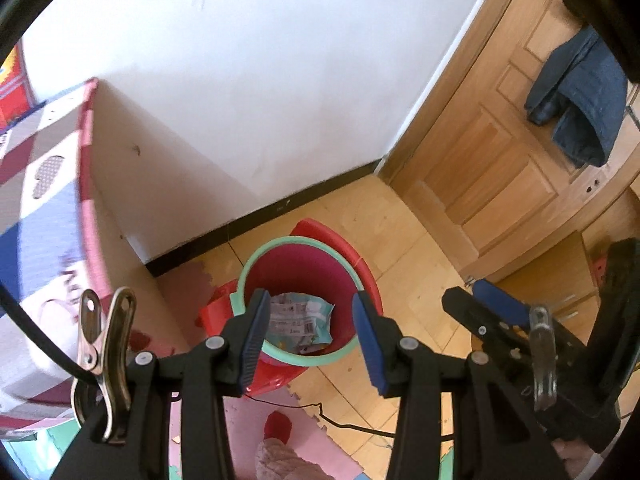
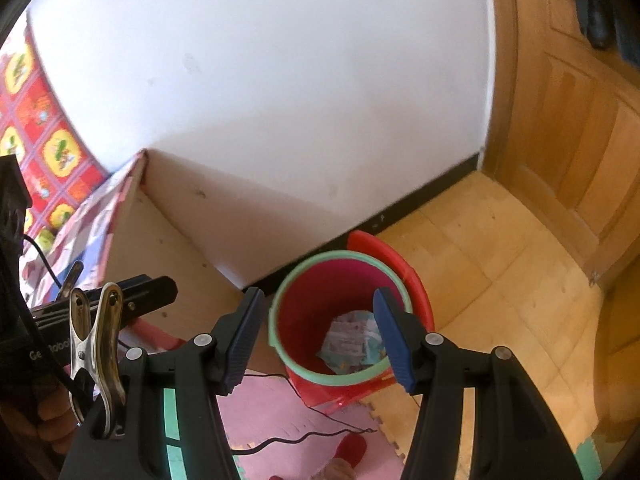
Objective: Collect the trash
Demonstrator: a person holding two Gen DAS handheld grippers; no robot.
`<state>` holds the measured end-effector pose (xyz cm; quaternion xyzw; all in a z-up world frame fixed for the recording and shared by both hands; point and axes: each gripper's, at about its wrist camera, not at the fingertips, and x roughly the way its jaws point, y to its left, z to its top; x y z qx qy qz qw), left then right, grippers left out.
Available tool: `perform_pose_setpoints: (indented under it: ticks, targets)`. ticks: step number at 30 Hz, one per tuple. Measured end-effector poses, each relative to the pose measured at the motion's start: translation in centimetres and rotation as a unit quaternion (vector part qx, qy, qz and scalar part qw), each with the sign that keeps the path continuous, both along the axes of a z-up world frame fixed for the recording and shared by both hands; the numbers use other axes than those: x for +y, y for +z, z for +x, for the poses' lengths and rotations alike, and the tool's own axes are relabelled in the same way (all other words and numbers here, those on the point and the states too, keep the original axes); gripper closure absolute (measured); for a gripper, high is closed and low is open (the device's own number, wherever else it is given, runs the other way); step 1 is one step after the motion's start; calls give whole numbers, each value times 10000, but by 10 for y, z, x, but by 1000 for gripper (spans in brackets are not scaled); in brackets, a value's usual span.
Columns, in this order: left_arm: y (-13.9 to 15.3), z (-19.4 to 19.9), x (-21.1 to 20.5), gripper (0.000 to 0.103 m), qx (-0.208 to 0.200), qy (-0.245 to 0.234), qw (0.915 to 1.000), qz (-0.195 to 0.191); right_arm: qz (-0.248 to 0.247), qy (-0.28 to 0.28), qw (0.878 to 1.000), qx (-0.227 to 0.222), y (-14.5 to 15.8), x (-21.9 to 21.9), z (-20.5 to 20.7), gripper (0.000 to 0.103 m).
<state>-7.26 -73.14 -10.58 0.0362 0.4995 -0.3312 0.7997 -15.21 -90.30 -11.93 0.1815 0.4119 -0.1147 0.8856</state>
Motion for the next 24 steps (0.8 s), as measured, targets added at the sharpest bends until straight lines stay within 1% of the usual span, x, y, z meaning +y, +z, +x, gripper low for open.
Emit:
perform_pose_setpoints:
  ticks: [6, 11, 15, 24]
  targets:
    - [30, -13, 38, 58, -149, 185, 9996, -121, -4, 185, 9995, -275, 29, 35, -8, 45]
    - [53, -25, 76, 58, -172, 479, 9985, -182, 1, 496, 9976, -488, 53, 73, -13, 45]
    - [72, -34, 105, 58, -319, 697, 9969, -161, 44, 761, 9950, -641, 70, 100, -14, 45]
    - [105, -44, 177, 58, -450, 1226, 9911, -252, 156, 1297, 9880, -819, 96, 163, -14, 45]
